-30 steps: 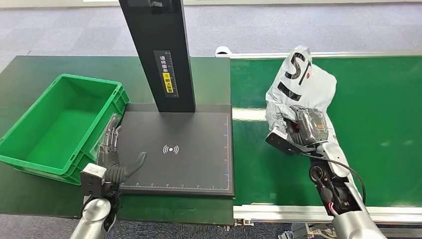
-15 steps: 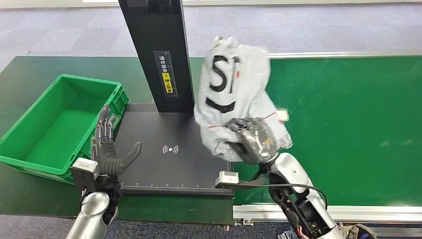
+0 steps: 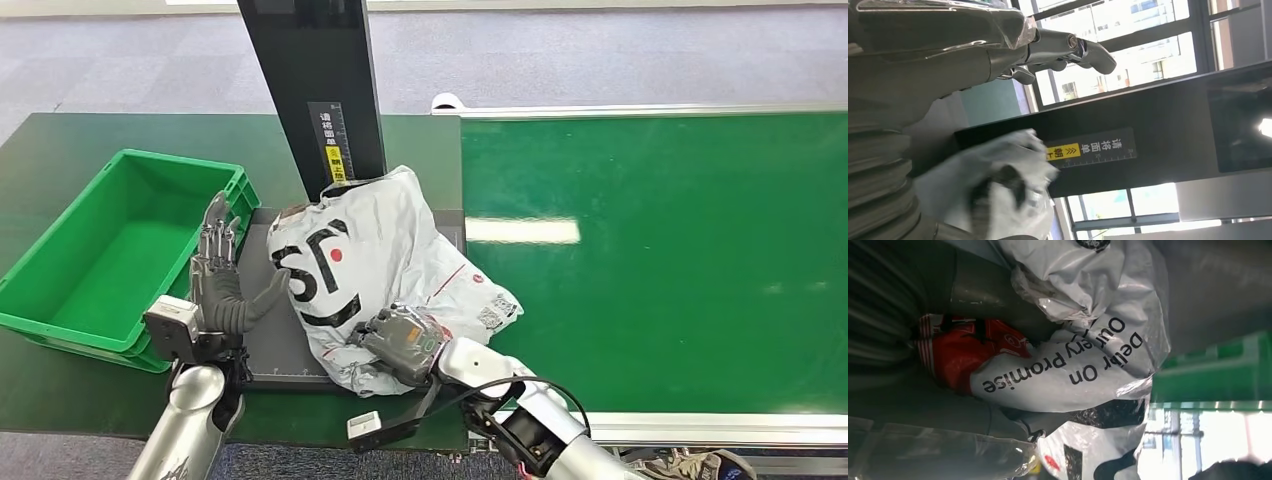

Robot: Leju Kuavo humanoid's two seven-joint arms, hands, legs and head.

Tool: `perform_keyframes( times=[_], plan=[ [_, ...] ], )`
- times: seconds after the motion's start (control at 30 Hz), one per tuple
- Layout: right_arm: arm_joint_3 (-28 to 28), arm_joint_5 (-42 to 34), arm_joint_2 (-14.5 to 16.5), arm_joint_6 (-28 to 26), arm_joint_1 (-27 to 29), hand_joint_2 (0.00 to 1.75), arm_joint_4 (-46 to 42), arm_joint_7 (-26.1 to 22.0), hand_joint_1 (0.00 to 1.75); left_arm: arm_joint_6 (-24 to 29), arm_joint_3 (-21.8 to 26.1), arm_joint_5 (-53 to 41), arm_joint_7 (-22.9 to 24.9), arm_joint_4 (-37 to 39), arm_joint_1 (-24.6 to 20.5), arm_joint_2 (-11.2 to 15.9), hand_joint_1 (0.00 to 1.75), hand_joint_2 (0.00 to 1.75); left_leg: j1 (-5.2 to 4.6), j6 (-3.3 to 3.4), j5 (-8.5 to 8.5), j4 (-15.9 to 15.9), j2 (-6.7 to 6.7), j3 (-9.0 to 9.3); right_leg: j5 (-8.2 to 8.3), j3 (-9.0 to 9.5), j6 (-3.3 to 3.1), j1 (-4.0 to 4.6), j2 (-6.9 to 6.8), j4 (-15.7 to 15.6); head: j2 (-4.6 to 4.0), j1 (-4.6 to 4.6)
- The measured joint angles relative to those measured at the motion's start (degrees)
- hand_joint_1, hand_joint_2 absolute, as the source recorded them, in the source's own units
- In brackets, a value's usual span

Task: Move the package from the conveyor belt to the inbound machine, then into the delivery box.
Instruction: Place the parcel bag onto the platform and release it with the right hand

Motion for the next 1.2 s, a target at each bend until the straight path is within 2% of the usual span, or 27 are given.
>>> perform_keyframes(
  times=[0.27,0.3,0.43,0.73,0.93,1.07,1.2],
  plan=[
    [6.39,3.04,4.29,-1.46,-3.59,1.75,9.44,1.99,1.75,-0.95,-1.99,-0.08,0.00,2.43,-1.52,-0.31,0.00,1.75,0.00,0.00,0.00,0.00,0.03,0.07,0.00,0.03,0.00,0.00,0.03,-0.01,0.00,0.01],
    [6.96,3.13,4.80,-1.95,-3.93,1.75,10.41,2.27,1.71,-0.98,-2.15,-0.09,0.00,2.70,-1.68,-0.35,0.00,1.75,0.00,0.00,0.00,0.00,0.03,0.10,0.00,0.05,0.00,0.00,0.03,-0.01,0.00,0.01],
    [8.07,1.90,6.29,-5.22,-4.62,1.75,13.20,3.08,0.00,-1.07,-2.64,-0.01,0.00,3.58,-2.21,-0.50,0.00,1.75,0.00,0.00,0.00,0.00,0.04,0.15,0.01,0.08,-0.01,0.00,0.05,-0.01,0.00,0.00],
    [5.66,-5.53,7.09,-6.31,-5.22,1.75,13.43,1.75,0.00,-1.17,-3.26,0.07,0.00,5.13,-2.81,-0.82,0.00,1.75,-0.01,0.00,0.00,0.00,0.03,0.12,0.01,0.08,-0.01,-0.01,0.04,0.00,0.00,0.01],
    [0.80,-13.47,6.19,-3.09,-5.20,1.75,6.52,-1.54,0.00,-1.03,-3.26,0.51,-0.01,5.91,-3.20,-1.10,0.00,1.75,-0.01,0.00,0.00,0.01,0.03,0.12,0.01,0.07,-0.01,-0.01,0.04,-0.01,0.00,0.00],
    [-4.27,-21.37,4.97,0.60,-4.97,1.75,0.48,-3.86,0.00,-0.41,-3.26,0.51,-0.01,6.00,-3.20,-1.15,0.00,1.75,0.00,0.00,0.00,0.01,0.03,0.11,0.01,0.07,-0.01,-0.01,0.04,0.00,-0.01,0.01],
    [-9.85,-31.11,3.82,7.57,-4.08,1.75,-4.72,-7.20,0.00,0.18,-3.22,0.95,-0.01,5.98,-3.07,-0.99,0.00,1.75,-0.01,0.00,0.00,0.01,0.02,0.11,0.01,0.07,0.00,-0.01,0.04,-0.01,0.00,0.01]
  ],
)
